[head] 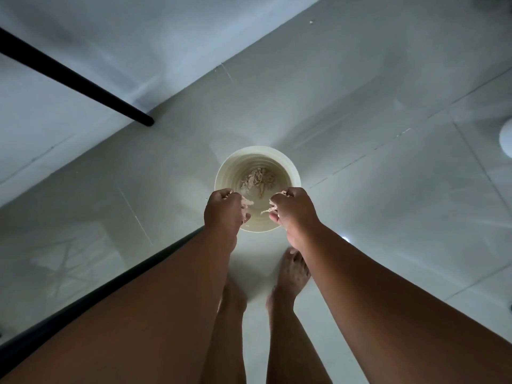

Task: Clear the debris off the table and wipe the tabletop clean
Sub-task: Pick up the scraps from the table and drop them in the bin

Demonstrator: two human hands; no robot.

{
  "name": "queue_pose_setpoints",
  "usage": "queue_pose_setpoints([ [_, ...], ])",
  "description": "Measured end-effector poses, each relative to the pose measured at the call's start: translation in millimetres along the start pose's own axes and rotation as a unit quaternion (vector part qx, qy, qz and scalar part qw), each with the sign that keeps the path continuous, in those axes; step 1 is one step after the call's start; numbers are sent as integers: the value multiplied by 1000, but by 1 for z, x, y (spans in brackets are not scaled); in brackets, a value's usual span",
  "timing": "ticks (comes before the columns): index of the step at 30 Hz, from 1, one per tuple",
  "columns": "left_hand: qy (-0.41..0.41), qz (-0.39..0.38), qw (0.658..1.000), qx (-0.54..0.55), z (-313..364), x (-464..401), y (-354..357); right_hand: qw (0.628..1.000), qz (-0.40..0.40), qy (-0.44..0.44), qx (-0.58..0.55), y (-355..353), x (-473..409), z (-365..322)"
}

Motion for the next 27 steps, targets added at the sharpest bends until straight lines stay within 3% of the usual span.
queue_pose_setpoints([
  [17,0,-7,1000,-28,16,16,2,997,-11,-23,-69,3,16,-18],
  [27,60,-38,997,-1,85,129,9,995,-32,-77,-61,-6,132,-75],
])
Point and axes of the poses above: each hand's wrist, its own x-axis away from the middle knuckle, its own y-axis out of the palm, z = x × y, the point moved 2 cm from there along -x, towards the middle knuckle, and after that the axes turned 12 degrees about -z, right-handed, at the moved point
